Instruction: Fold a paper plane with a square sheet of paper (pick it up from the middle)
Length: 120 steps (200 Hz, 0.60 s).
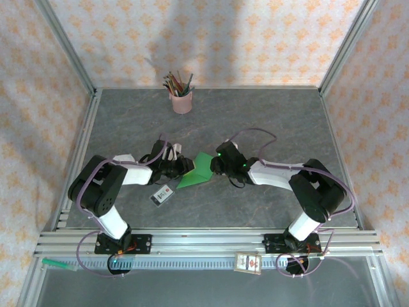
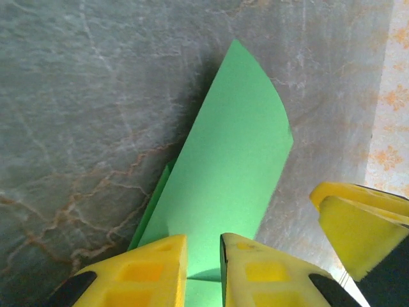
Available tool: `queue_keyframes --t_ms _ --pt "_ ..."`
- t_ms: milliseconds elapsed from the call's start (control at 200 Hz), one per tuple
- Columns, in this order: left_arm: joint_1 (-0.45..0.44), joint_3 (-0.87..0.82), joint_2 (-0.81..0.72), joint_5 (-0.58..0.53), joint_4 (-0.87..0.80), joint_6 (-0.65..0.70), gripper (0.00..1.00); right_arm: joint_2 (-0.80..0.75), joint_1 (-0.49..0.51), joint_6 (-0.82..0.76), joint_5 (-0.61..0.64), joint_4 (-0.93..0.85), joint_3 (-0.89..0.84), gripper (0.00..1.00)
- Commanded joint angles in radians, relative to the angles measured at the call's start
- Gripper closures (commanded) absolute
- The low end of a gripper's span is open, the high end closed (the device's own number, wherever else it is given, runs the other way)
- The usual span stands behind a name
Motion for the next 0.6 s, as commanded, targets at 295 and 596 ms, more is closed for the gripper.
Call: queue_keyframes --t_ms 295,596 --pt "0.03 -0.066 0.021 -0.039 0.029 0.046 0.77 -0.022 -0.001 -0.027 -0.065 -0.015 -0.021 0.62" --pt "-0.059 -0.223 -0.016 -0.169 0.187 -0.076 0.78 -0.033 0.002 0.068 -0.271 0.128 -0.077 0.6"
